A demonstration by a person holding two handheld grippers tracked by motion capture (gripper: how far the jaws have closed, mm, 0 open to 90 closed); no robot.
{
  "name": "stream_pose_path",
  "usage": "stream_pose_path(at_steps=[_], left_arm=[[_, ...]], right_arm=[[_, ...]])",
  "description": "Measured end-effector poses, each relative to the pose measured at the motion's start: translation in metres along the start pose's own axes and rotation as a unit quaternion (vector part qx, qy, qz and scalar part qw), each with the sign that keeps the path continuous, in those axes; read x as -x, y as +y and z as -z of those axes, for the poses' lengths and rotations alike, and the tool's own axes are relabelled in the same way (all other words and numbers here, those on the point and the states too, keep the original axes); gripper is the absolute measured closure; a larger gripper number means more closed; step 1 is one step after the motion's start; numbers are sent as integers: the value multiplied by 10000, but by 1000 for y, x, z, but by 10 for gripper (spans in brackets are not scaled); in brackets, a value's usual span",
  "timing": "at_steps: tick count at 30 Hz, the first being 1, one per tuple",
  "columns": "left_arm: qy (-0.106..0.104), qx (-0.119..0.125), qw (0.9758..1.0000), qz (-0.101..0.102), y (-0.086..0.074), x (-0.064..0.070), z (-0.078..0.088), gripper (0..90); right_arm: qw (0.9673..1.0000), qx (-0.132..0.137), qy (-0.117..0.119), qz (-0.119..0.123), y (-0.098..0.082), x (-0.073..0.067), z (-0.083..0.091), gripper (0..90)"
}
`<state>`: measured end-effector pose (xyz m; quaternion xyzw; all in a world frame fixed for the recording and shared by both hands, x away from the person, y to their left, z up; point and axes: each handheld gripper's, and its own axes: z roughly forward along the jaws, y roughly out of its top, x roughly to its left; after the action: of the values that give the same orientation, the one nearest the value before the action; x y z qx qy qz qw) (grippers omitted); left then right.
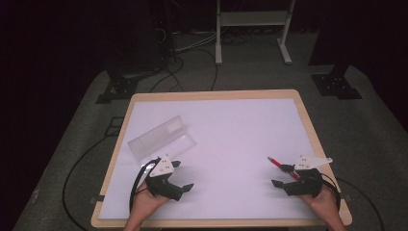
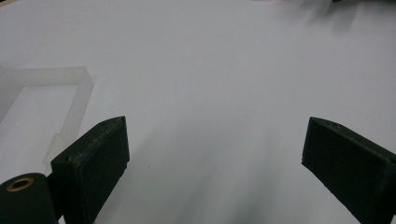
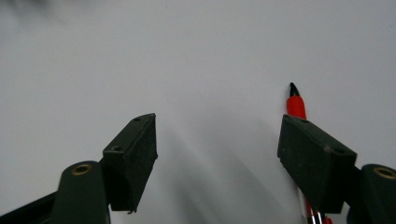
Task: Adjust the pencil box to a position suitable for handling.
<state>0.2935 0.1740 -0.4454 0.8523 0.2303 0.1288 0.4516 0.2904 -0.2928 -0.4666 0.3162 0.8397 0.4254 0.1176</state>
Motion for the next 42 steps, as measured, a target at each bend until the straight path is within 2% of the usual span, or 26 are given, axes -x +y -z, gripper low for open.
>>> stream_pose_path(at_steps=[10, 18, 28, 33, 42], left_arm=[[83, -29, 10000, 20, 2, -7, 5, 69], [226, 16, 9997, 48, 7, -20, 13, 69], [438, -251, 9987, -32, 16, -40, 20, 79], [545, -351, 9979, -59, 20, -55, 29, 119], [676, -602, 9959, -13, 13, -78, 34, 189]], right_arm=[[10000, 43, -10, 12, 3, 0, -1, 269], [10000, 47, -5, 66, 6, -3, -3, 270], [9999, 75, 33, 71, 5, -3, -2, 273], [9999, 81, 27, 81, 7, -4, -1, 274], [9999, 77, 31, 119, 7, -4, -2, 275]])
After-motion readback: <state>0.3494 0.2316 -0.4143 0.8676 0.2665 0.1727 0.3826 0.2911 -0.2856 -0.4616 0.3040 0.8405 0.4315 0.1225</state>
